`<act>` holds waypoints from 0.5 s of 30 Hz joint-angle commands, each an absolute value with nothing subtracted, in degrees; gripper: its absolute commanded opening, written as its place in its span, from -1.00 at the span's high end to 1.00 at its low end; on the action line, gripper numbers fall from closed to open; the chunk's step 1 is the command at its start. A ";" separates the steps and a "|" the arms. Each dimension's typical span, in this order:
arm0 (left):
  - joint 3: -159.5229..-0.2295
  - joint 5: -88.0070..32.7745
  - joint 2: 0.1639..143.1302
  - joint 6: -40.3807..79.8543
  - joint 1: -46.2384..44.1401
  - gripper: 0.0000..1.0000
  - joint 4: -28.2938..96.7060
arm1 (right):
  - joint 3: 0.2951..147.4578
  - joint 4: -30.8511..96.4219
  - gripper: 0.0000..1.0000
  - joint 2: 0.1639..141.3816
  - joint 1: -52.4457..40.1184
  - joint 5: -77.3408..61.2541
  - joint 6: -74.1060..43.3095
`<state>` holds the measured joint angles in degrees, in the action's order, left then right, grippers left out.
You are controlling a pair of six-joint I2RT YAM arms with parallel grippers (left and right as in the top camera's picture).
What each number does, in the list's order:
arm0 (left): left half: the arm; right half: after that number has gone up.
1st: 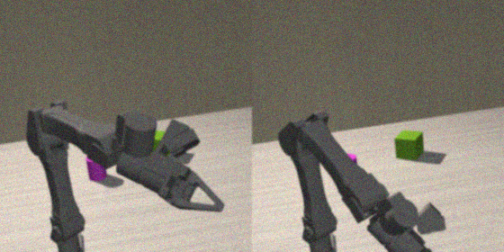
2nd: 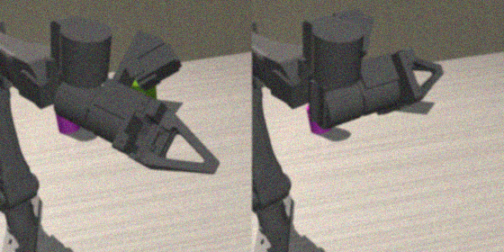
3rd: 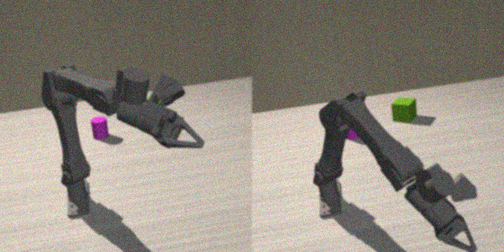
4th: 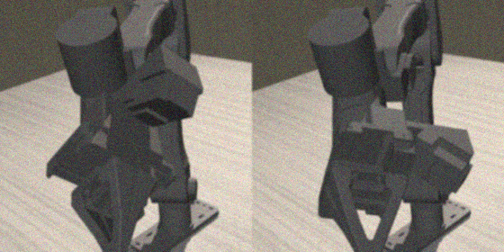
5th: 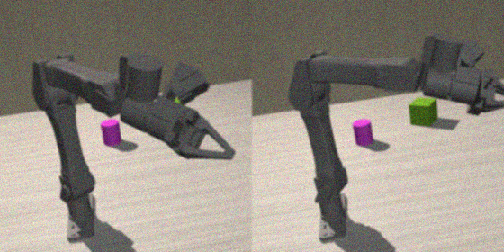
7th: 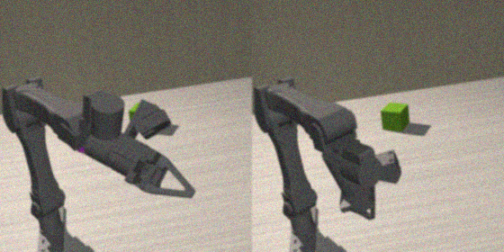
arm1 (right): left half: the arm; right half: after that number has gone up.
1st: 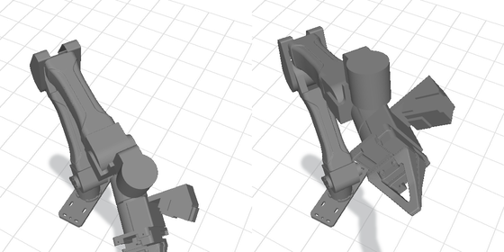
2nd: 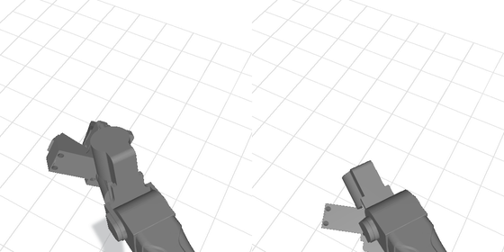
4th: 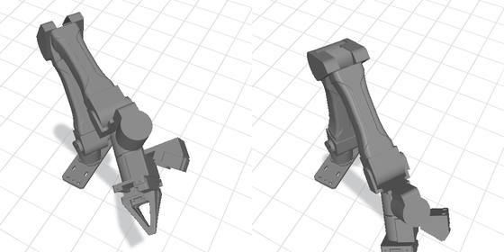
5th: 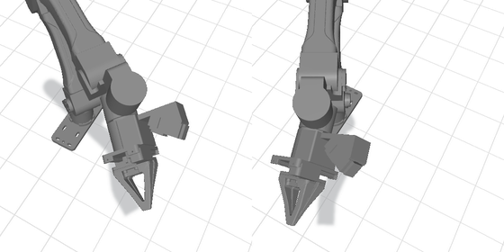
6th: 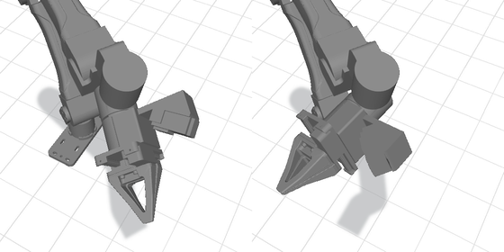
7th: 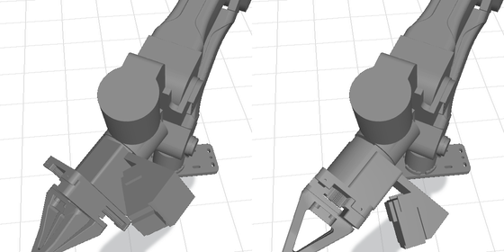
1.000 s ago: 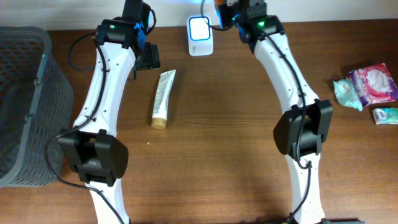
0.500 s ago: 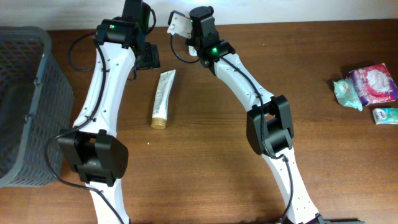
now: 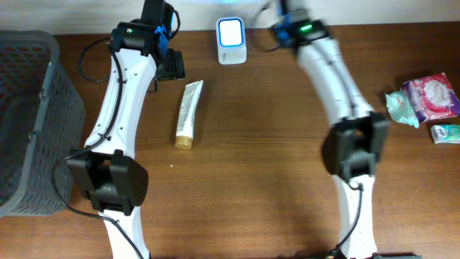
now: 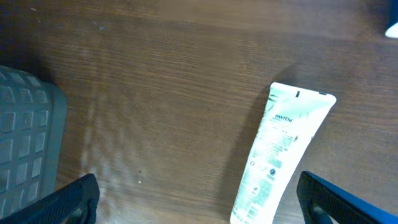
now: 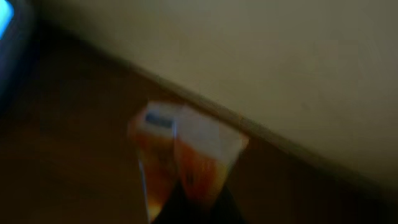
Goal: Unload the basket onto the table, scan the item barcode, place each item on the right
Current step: 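Carry the orange pack to the right edge and release it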
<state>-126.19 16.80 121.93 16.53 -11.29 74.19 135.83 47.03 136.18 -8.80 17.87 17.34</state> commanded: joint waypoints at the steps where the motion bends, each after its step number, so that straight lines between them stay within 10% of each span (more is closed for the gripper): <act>1: -126.23 17.37 121.27 17.12 -11.51 -0.99 74.19 | 135.63 59.13 0.92 132.22 1.69 17.34 -6.76; 7: -126.23 17.37 121.27 17.12 -11.51 -0.98 74.17 | 135.63 86.46 0.92 132.25 21.08 13.43 -40.73; 15: -126.23 17.37 121.27 17.10 -11.46 -0.98 74.17 | 130.91 88.88 0.92 132.60 33.34 9.85 -41.04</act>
